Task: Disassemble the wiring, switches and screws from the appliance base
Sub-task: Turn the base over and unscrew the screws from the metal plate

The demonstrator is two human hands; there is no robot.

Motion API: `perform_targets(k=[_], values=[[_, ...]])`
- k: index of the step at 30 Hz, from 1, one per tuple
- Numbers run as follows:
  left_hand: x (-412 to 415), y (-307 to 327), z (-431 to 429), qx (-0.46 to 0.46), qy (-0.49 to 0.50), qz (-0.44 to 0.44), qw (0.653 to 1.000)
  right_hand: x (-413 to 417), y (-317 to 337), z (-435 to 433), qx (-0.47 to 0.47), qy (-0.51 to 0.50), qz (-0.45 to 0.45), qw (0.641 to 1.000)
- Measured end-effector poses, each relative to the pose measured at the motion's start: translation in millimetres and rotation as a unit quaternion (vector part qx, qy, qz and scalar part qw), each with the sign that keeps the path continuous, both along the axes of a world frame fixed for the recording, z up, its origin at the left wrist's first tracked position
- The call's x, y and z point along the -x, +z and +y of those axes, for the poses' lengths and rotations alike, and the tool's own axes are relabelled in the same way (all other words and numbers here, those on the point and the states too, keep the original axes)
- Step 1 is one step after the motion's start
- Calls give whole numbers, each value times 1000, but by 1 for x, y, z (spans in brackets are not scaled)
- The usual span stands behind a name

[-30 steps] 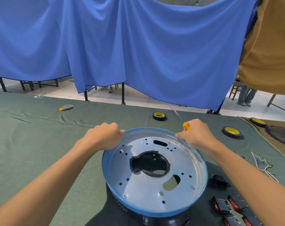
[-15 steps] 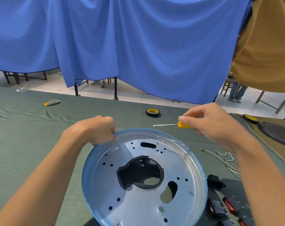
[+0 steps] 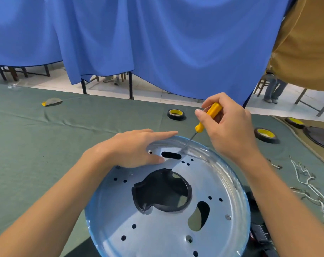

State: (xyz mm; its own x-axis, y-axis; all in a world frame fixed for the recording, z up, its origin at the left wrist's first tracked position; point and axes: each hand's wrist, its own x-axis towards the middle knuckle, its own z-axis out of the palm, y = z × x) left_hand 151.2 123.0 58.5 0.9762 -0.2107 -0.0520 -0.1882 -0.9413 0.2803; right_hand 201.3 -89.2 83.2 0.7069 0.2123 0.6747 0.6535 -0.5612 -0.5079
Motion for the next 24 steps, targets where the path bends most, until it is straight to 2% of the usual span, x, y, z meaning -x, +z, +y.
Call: perform_targets(k=[7,18,21,24], values=[[6,5,-6,-58,3,20,998,1,1,-1,9,-4,-1,1000],[6,6,-7,-66,4,22,998,6,8,-1,77,22,28,996],[7,6,-8,-69,2,23,997,2,24,-2,175,4,69,982],[9,6,-8,-67,-2,23,997,-5,53,5,330,-38,116,936]])
